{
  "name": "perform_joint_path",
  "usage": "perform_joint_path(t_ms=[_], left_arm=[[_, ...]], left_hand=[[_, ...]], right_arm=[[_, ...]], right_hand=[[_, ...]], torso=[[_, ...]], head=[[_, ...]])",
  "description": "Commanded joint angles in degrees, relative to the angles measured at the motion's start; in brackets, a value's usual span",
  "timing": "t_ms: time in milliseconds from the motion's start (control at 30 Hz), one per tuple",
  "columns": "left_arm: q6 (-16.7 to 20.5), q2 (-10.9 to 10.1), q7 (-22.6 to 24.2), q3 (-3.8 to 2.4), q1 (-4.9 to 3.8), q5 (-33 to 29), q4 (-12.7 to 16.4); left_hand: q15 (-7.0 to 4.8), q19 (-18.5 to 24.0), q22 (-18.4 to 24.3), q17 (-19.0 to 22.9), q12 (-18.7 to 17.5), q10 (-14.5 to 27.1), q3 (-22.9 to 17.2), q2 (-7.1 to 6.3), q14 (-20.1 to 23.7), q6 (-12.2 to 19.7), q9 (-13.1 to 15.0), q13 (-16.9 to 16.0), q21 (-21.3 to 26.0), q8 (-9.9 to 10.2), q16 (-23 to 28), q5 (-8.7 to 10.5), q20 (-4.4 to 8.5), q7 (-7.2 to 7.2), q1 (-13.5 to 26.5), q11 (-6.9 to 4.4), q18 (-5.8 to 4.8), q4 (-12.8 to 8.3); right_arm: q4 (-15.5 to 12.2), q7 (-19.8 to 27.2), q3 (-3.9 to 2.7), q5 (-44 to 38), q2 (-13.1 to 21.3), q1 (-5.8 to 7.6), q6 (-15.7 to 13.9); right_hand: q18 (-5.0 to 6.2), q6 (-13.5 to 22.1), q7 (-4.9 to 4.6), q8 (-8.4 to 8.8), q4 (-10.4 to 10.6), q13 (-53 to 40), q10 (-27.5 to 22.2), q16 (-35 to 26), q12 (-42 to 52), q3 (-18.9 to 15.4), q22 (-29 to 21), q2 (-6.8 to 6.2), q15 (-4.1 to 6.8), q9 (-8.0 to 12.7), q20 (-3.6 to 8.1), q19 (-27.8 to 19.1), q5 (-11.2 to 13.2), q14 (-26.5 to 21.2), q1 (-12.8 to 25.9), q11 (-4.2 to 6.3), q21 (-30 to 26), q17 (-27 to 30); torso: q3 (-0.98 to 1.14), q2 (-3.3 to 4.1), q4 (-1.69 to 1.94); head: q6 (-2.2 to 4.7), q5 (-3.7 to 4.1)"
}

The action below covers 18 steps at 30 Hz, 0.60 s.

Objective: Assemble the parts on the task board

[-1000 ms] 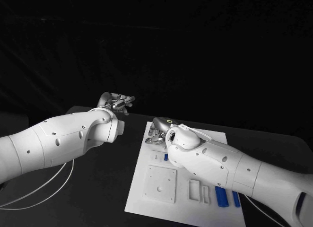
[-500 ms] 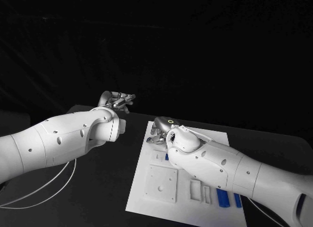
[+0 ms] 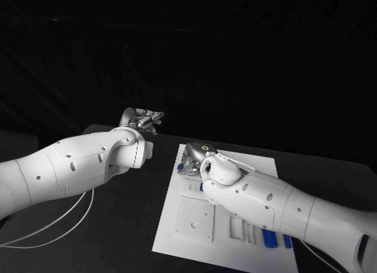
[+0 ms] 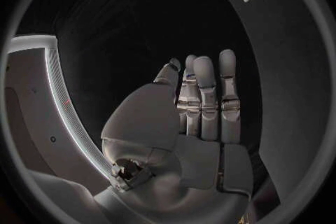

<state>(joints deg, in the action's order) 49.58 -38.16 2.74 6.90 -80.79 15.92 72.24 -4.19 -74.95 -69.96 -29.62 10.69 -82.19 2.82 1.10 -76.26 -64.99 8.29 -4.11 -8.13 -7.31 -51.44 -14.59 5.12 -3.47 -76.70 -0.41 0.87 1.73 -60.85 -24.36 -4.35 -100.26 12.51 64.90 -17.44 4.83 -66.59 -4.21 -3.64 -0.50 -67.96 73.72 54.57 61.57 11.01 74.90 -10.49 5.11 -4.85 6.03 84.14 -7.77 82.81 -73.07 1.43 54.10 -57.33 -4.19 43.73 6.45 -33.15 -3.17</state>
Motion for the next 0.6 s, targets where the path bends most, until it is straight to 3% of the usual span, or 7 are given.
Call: perform_joint_path(t_ms=[33,200,300,500,600], left_arm=[[0.28,0.19,0.82,-0.05,-0.18,-0.55,0.03],[0.12,0.26,0.87,-0.05,-0.18,-0.66,0.01],[0.03,0.25,0.88,-0.05,-0.18,-0.77,-0.01],[-0.15,0.23,0.91,-0.05,-0.21,-1.02,-0.14],[-0.30,0.24,0.90,-0.05,-0.22,-1.13,-0.17]], left_hand=[[0.27,-0.32,-0.05,-0.08,-0.31,0.51,0.08,-0.03,0.04,0.17,-0.09,0.09,0.36,-0.34,0.18,-0.08,0.03,-0.27,-0.31,-0.03,0.86,-0.21],[0.27,-0.37,-0.11,-0.11,-0.35,0.57,0.04,0.05,0.03,0.24,-0.12,0.10,0.46,-0.34,0.21,-0.06,0.02,-0.29,-0.37,-0.01,0.86,-0.24],[0.27,-0.37,-0.11,-0.11,-0.35,0.57,0.04,0.05,0.03,0.24,-0.12,0.10,0.46,-0.34,0.21,-0.06,0.02,-0.29,-0.37,-0.01,0.86,-0.24],[0.29,-0.40,-0.21,-0.14,-0.37,0.65,0.03,0.11,0.04,0.32,-0.15,0.09,0.63,-0.37,0.24,-0.04,0.01,-0.31,-0.35,0.02,0.87,-0.24],[0.30,-0.43,-0.27,-0.16,-0.39,0.69,0.03,0.11,0.06,0.40,-0.17,0.09,0.75,-0.38,0.28,-0.04,0.00,-0.34,-0.36,0.03,0.87,-0.25]], right_arm=[[0.09,1.20,0.07,-0.26,-0.13,-0.13,0.41],[0.45,1.38,0.15,-0.12,-0.29,-0.26,0.04],[0.54,1.47,0.18,0.06,-0.29,-0.30,-0.32],[0.68,1.93,0.21,0.71,-0.25,-0.34,-0.69],[0.74,2.16,0.21,0.99,-0.28,-0.35,-0.66]], right_hand=[[-0.67,0.39,0.00,0.01,-0.43,-0.05,0.07,0.12,-0.29,-0.02,6.67,0.11,-0.16,0.07,0.17,3.11,-0.43,0.32,-0.03,-0.29,0.27,-0.09],[-0.63,0.97,-0.17,0.02,-0.81,-0.04,0.03,0.08,-0.32,0.87,6.66,0.44,-0.21,0.29,0.11,3.13,-0.98,0.33,0.00,-0.37,0.24,-0.16],[-0.61,0.78,-0.18,0.04,-1.42,-0.04,-0.01,-0.01,-0.36,3.94,6.65,1.22,-0.14,0.41,0.15,3.13,-1.09,0.33,-0.17,-0.29,0.19,-0.16],[-0.65,1.30,-0.45,0.05,-3.97,-0.04,-0.43,-0.32,-0.53,13.30,6.62,2.43,-0.10,0.89,0.24,3.08,-7.72,0.26,1.39,-0.25,0.06,-0.02],[-0.61,1.57,-0.72,0.05,-6.02,-0.11,-0.56,-0.34,-0.47,16.89,6.65,2.73,-0.15,0.96,0.16,3.04,-9.02,0.27,2.90,-0.28,0.12,-0.02]], torso=[[-0.02,-0.01,-0.01],[-0.04,0.00,0.02],[-0.05,-0.04,-0.01],[-0.07,-0.05,-0.10],[-0.08,-0.01,-0.07]], head=[[-0.11,-0.02],[-0.15,-0.11],[-0.23,-0.17],[-0.23,-0.23],[-0.27,-0.28]])
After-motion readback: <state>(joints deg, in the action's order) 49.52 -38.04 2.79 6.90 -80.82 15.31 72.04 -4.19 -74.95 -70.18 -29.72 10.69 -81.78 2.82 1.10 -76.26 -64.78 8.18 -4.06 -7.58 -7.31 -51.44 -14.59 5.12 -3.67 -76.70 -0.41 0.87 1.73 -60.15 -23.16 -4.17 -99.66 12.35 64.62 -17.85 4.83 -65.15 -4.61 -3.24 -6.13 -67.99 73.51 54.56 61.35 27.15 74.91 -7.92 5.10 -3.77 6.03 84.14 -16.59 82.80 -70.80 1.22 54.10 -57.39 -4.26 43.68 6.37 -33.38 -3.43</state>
